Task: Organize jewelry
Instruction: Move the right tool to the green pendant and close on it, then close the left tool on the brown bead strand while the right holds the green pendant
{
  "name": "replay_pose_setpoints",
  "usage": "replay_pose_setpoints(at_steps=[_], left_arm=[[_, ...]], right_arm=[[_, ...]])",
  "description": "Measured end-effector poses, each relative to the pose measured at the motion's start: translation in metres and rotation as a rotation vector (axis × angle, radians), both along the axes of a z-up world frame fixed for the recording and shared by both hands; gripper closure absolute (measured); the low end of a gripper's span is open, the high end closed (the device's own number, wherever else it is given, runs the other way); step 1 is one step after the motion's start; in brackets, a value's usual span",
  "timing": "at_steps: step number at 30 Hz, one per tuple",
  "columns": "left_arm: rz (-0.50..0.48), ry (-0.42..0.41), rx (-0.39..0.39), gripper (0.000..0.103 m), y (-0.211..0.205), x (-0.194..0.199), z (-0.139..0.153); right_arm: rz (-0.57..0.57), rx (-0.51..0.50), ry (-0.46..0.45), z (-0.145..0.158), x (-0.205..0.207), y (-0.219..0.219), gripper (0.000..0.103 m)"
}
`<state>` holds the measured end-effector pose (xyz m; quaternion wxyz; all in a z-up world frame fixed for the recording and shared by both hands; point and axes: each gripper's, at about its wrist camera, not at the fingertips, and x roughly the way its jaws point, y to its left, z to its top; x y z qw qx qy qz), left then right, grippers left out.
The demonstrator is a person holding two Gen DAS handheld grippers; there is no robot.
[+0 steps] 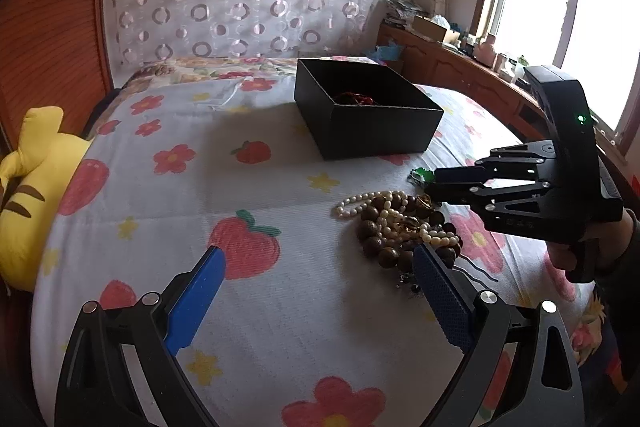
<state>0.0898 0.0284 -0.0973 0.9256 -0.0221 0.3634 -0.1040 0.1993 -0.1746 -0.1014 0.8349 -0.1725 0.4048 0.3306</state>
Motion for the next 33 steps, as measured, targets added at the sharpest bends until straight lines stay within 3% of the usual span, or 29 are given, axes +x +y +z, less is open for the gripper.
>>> replay_pose_setpoints(at_steps=[6,7,8,20,21,26,33], left_arm=[[-0.005,0.000,0.002,0.012,0.001,-0.001,0.000],[-0.006,0.000,0.002,0.012,0.001,-0.001,0.000],[-0.006,0.000,0.001,0.012,0.001,-0.001,-0.001],[-0.037,0.009,-0.001,0.013,-0.006,-0.001,0.001],[-0.045,0.011,-0.009,0.014,-0.006,0.000,0.001],[-0.071,0.051,-0.045,0.045,-0.006,0.012,0.000],[-0.118,0.151,-0.085,0.068,-0.013,0.038,-0.011]], right_arm=[[0.003,-0.009,0.027,-0.001,0.008,0.006,0.072],[0.008,-0.004,0.033,-0.001,0.009,0.006,0.075],[0.016,0.005,0.042,-0.001,0.008,0.006,0.090],[-0.035,0.063,-0.062,0.014,-0.027,-0.028,0.090],[-0.040,0.070,-0.067,0.015,-0.030,-0.032,0.090],[-0.084,0.108,-0.053,0.009,-0.042,-0.057,0.090],[-0.122,0.167,-0.066,0.014,-0.055,-0.070,0.090]])
